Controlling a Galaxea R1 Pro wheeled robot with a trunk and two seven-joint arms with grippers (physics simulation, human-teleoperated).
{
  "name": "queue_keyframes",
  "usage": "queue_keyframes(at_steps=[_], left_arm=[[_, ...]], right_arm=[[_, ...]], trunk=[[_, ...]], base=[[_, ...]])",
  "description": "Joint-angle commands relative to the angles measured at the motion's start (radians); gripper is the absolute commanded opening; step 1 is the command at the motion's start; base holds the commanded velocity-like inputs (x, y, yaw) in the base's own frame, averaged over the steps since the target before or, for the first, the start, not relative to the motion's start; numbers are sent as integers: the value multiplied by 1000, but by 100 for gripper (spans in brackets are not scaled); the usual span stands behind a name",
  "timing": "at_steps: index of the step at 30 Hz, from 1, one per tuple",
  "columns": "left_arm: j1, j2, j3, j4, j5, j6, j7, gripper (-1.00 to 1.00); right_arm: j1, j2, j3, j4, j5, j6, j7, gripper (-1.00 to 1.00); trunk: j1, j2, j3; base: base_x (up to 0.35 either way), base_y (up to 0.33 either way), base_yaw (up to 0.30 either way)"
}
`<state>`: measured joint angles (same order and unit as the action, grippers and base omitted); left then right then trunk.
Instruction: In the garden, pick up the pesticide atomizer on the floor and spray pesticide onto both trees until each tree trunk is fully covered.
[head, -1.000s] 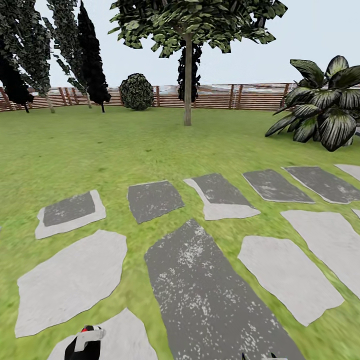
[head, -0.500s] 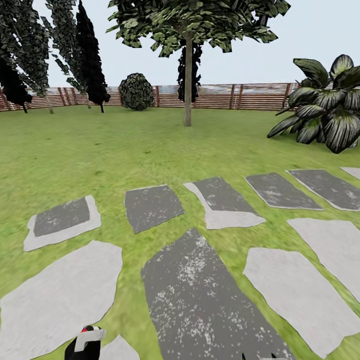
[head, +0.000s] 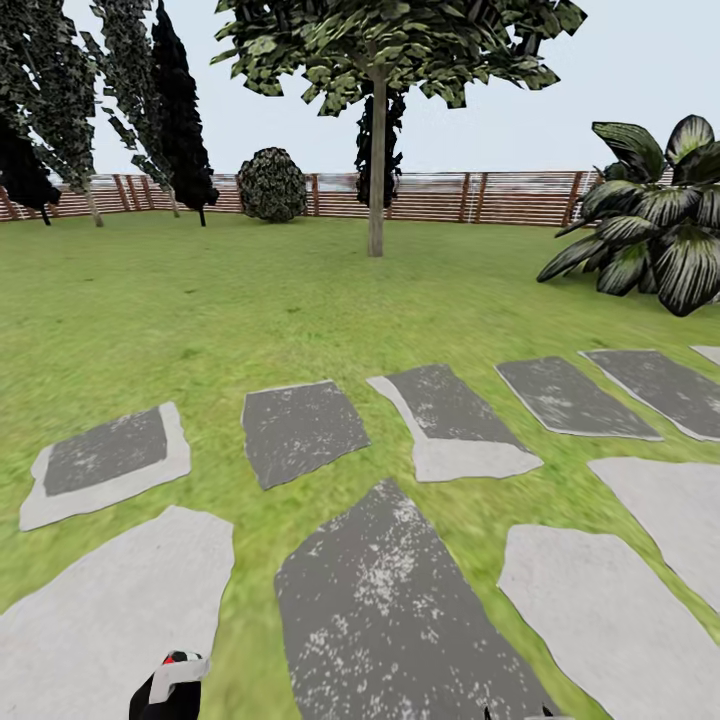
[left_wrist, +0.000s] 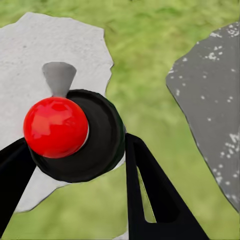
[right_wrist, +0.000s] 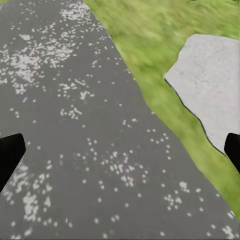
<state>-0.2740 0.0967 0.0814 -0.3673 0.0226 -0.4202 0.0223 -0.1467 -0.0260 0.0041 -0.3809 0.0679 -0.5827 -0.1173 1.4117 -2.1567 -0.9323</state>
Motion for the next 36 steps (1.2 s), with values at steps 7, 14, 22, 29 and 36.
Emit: queue_keyframes(at_steps=[7, 14, 22, 29, 36], left_arm=[[-1, 0, 0, 1, 2, -3, 1, -100], [-1, 0, 0, 1, 2, -3, 1, -100], [-1, 0, 0, 1, 2, -3, 1, -100], [-1, 0, 0, 1, 2, -3, 1, -100], [-1, 0, 0, 2, 2, -3, 1, -100]], right_arm=[[-1, 0, 1, 1, 7, -2, -7, 100], [-1, 0, 1, 2, 7, -2, -7, 100], [-1, 0, 1, 2, 7, -2, -7, 100], [-1, 0, 1, 1, 7, -2, -6, 100], [-1, 0, 1, 1, 7, -2, -5, 100]], trunk=[[0, 0, -1], [0, 0, -1], [0, 0, -1], [0, 0, -1], [0, 0, -1]], base=[[338, 0, 0], [338, 0, 0], [338, 0, 0], [338, 0, 0], [339, 0, 0]])
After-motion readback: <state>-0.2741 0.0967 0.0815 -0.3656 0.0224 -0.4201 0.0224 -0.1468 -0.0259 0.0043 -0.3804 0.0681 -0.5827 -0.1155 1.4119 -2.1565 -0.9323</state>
